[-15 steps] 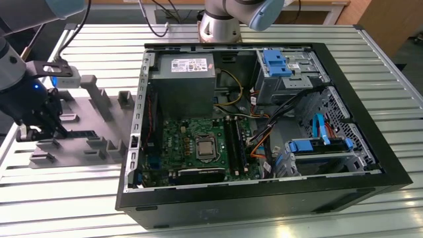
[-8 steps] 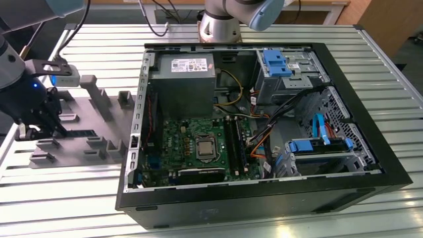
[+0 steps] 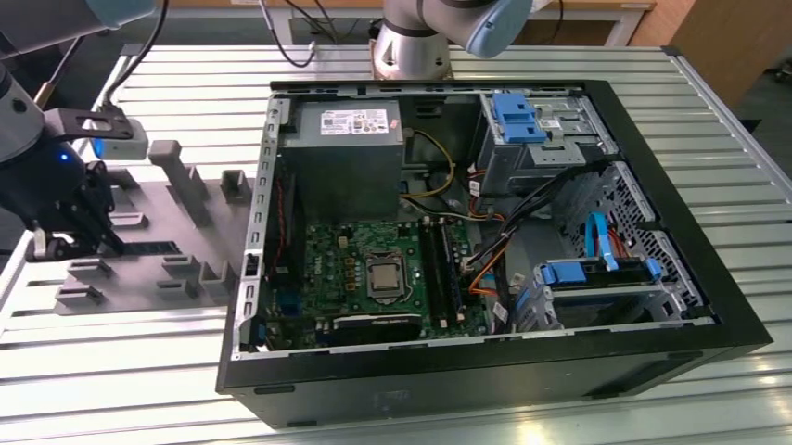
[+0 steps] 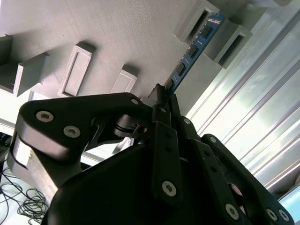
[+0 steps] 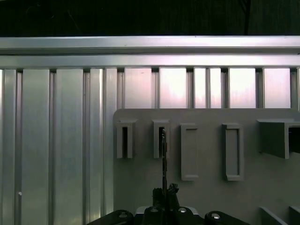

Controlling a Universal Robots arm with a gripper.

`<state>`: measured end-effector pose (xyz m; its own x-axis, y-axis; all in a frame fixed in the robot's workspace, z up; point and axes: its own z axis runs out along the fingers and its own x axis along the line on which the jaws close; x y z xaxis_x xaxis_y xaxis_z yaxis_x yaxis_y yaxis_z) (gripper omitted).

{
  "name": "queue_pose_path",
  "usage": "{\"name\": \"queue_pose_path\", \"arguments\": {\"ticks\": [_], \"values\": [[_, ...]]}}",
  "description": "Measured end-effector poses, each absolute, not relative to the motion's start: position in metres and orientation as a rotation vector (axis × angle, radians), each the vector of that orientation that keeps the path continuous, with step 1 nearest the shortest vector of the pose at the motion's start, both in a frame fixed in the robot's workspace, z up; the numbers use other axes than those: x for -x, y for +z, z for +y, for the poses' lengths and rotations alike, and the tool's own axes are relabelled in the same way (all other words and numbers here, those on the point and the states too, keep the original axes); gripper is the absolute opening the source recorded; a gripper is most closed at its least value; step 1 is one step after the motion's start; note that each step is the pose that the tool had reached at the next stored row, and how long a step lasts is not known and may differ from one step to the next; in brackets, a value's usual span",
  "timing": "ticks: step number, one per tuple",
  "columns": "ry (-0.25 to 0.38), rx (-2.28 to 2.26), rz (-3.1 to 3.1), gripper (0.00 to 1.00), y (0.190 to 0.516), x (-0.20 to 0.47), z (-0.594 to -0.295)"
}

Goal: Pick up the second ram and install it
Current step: 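Pick up the second ram and move it above second insertion slot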

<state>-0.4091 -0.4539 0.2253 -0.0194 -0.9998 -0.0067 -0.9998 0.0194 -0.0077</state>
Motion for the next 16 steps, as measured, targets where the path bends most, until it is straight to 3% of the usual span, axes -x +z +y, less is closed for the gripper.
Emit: {"name": "queue_pose_path", "arguments": {"ticks": [16], "values": [[-0.001,2.193,2.236,0.14,0.2335,0.4091,-0.4538]]}}
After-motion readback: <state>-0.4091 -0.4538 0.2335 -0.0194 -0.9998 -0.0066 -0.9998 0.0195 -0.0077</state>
